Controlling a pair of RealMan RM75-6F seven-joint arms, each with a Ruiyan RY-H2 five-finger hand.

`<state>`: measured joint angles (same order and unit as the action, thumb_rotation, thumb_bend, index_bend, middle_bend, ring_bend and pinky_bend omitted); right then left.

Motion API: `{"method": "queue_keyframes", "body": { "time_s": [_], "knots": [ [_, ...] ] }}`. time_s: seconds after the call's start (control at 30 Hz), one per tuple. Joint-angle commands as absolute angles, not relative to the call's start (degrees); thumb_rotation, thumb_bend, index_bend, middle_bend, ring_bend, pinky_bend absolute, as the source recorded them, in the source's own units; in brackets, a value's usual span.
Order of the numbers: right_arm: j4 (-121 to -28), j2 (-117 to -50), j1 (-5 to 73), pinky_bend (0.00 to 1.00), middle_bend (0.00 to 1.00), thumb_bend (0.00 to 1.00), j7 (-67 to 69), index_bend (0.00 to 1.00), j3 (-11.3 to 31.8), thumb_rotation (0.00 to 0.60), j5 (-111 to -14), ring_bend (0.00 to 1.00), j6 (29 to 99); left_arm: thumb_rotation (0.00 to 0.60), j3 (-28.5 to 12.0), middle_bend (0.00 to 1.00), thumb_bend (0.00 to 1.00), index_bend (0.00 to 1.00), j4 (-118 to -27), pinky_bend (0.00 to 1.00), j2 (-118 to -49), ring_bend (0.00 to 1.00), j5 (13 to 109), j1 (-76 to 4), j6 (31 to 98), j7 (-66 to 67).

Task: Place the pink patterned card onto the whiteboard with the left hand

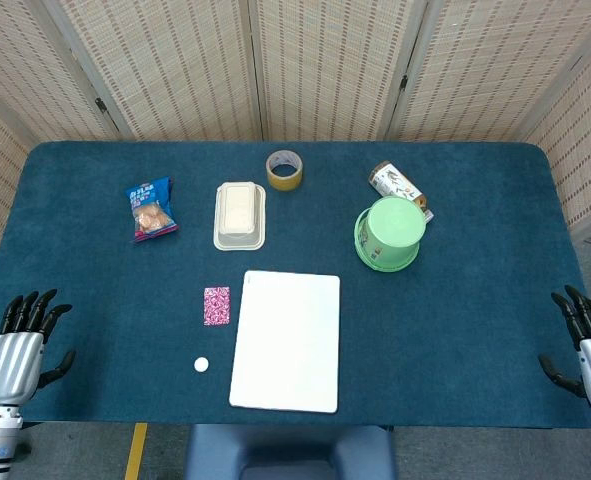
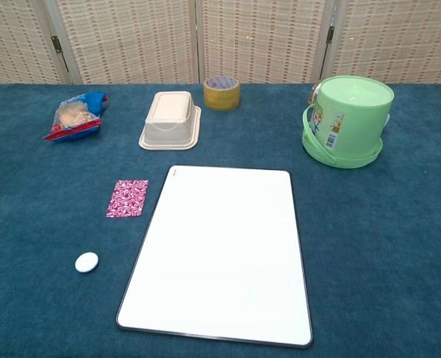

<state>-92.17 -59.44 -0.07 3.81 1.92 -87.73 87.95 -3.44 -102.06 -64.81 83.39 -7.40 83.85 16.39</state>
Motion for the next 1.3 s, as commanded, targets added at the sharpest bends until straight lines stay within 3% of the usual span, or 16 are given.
{"method": "queue_keyframes", "body": {
  "time_s": [0.03, 0.33, 0.67, 1.1, 1.3],
  "knots": [
    [-92.15, -59.31, -0.06, 0.00, 0.06, 0.31, 3.89, 0.07, 1.94, 0.600, -87.74, 0.08, 87.91, 0.600, -3.85, 0.11, 0.36, 0.25, -102.37, 0.00, -64.40, 0.04, 84.36, -8.56, 82.88, 16.28],
    [-92.13, -58.92, -0.23, 0.00, 0.06, 0.31, 4.28, 0.07, 2.00, 0.600, -88.22, 0.08, 88.56, 0.600, -6.92, 0.11, 0.36, 0.24, -102.72, 0.00, -64.90, 0.04, 85.16, -16.33, 74.48, 14.84],
    [-91.04, -59.02, -0.83, 0.00, 0.06, 0.31, 5.42, 0.07, 2.11, 0.600, -87.77, 0.08, 89.23, 0.600, -10.05, 0.10, 0.34, 0.20, -102.92, 0.00, -68.63, 0.02, 73.86, -27.85, 58.39, 23.00],
    [-89.29, -59.49, -1.17, 0.00, 0.06, 0.31, 6.89, 0.07, 2.29, 0.600, -87.15, 0.08, 89.23, 0.600, -10.48, 0.07, 0.34, 0.17, -100.70, 0.00, -76.25, 0.00, 56.33, -38.58, 50.38, 35.87],
    [-88.31, -59.94, -1.16, 0.00, 0.06, 0.31, 7.54, 0.07, 2.28, 0.600, -87.02, 0.08, 88.95, 0.600, -9.39, 0.06, 0.34, 0.17, -98.96, 0.00, -79.74, 0.00, 48.56, -43.01, 50.57, 40.94]
  ]
}}
